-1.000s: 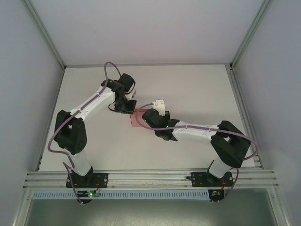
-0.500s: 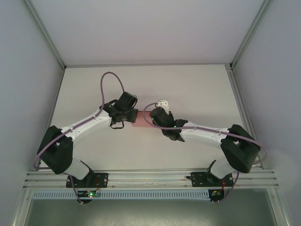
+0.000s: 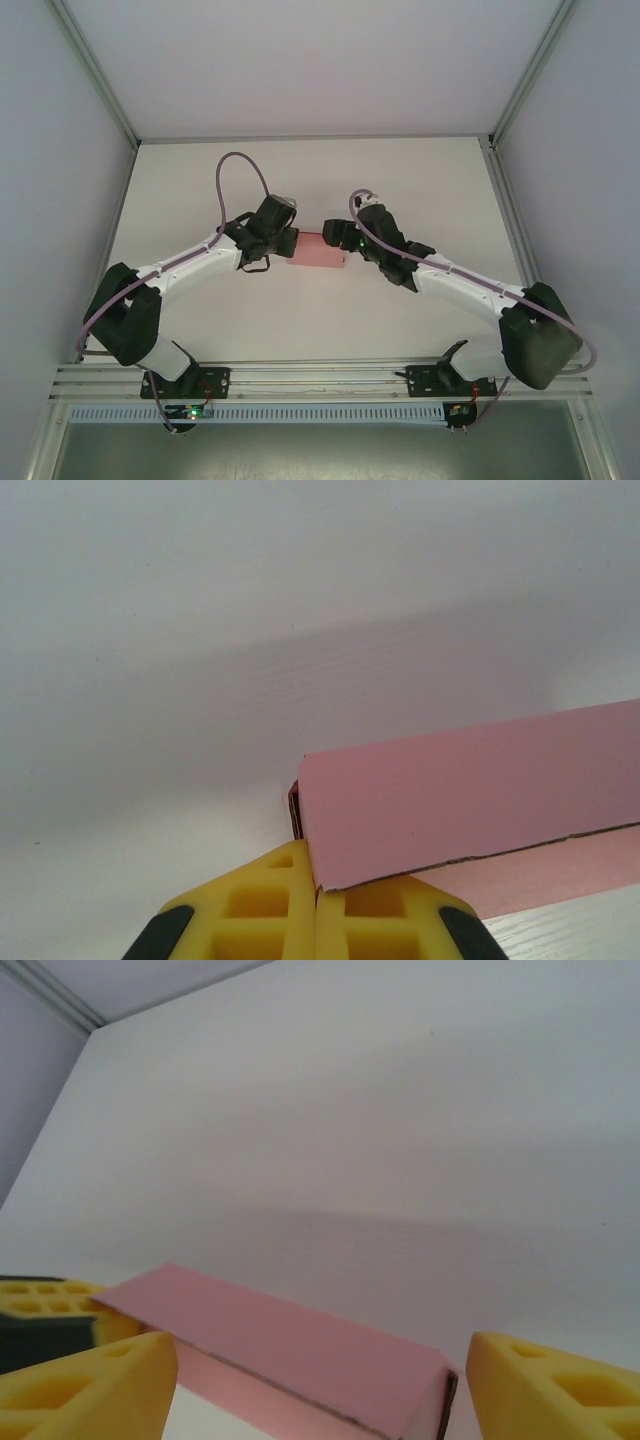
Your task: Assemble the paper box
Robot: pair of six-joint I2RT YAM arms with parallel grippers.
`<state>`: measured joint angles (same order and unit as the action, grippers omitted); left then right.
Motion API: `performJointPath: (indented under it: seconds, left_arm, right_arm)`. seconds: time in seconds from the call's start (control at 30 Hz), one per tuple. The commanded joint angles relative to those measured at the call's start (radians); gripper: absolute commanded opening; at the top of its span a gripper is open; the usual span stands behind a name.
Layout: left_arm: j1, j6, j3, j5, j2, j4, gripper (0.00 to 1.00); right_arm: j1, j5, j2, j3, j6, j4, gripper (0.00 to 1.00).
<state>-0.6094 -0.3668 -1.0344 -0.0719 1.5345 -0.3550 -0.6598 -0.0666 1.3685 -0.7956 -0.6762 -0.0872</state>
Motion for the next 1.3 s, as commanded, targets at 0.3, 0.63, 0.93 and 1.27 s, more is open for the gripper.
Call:
performJointPath:
  seconds: [0.3,0.63,0.93,1.27]
  left_arm:
    - [-0.020,0.058,0.032,0.111,0.045,-0.172,0.11]
    - [-0.016,0.050,-0.051,0.219,-0.054,-0.289,0.55]
    - [0.033,-0.098,-0.025,0.345,-0.162,-0.233,1.00]
    - [0.254,-0.391,0.260,0.663,-0.150,0.353,0.99]
  right_arm:
    - [0.040,0.107,0.135,0.161,-0.248,-0.095,0.42]
    - [0.037,0.082,0.166,0.267,-0.353,-0.193,0.23]
    - [0.002,0.059,0.202,0.283,-0.370,-0.207,0.16]
    - [-0.009,0.046,0.209,0.288,-0.353,-0.227,0.09]
